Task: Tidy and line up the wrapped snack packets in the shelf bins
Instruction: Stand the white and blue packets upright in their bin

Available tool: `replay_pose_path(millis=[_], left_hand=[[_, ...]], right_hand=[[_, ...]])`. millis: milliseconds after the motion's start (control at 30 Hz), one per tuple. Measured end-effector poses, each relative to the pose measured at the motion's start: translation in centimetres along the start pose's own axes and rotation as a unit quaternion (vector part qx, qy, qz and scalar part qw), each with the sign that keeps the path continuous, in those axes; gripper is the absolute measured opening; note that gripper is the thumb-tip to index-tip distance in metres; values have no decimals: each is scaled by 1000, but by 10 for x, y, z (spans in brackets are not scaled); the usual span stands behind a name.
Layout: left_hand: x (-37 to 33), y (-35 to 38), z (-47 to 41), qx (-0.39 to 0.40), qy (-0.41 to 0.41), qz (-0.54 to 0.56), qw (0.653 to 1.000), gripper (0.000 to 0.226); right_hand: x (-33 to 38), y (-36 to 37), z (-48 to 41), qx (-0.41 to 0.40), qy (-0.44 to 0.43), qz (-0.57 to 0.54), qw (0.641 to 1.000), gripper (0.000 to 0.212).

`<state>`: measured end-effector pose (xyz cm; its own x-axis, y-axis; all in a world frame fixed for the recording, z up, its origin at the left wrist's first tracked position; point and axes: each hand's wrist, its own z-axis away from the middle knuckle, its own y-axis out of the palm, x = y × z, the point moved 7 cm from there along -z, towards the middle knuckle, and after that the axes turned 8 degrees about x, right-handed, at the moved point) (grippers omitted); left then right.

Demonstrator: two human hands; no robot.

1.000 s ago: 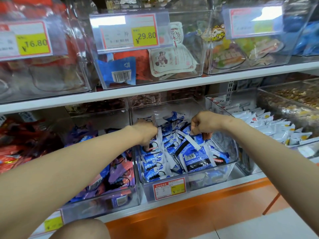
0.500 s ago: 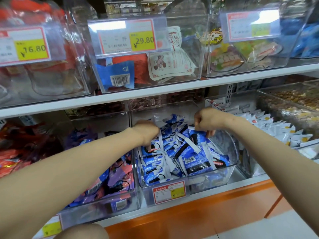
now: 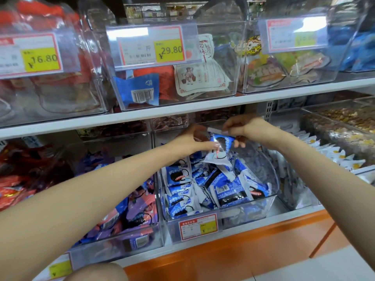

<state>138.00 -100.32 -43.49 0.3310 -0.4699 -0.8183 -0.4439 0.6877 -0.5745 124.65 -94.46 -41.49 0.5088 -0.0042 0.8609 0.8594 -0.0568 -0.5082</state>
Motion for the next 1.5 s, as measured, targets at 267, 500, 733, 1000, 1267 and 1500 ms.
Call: replay_pose_path(millis=[267,500,733,1000,1267,1500], left_hand=[[16,-15,6,16,-47,-86,995,54],[26,-18,14,93,-106,-262,955,37],[42,-3,12,137,-132,-430,883,32],[49,-1,16,147,-176,-571,789,34],[46,2,12,142,-184,-585,777,48],[39,-17,10,59,-147,-445,881,23]], right_hand=[[-5,7,-13,-4,-6,49,999,3],[-51,59,-12,214,147,266,929,33],[-48,54,-17,176,128,285,933,40],[-33,32,-12,124,118,173,970,41],[-32,26,-5,113,118,128,978,27],[-28,17,-4,90,65,23,994,29]])
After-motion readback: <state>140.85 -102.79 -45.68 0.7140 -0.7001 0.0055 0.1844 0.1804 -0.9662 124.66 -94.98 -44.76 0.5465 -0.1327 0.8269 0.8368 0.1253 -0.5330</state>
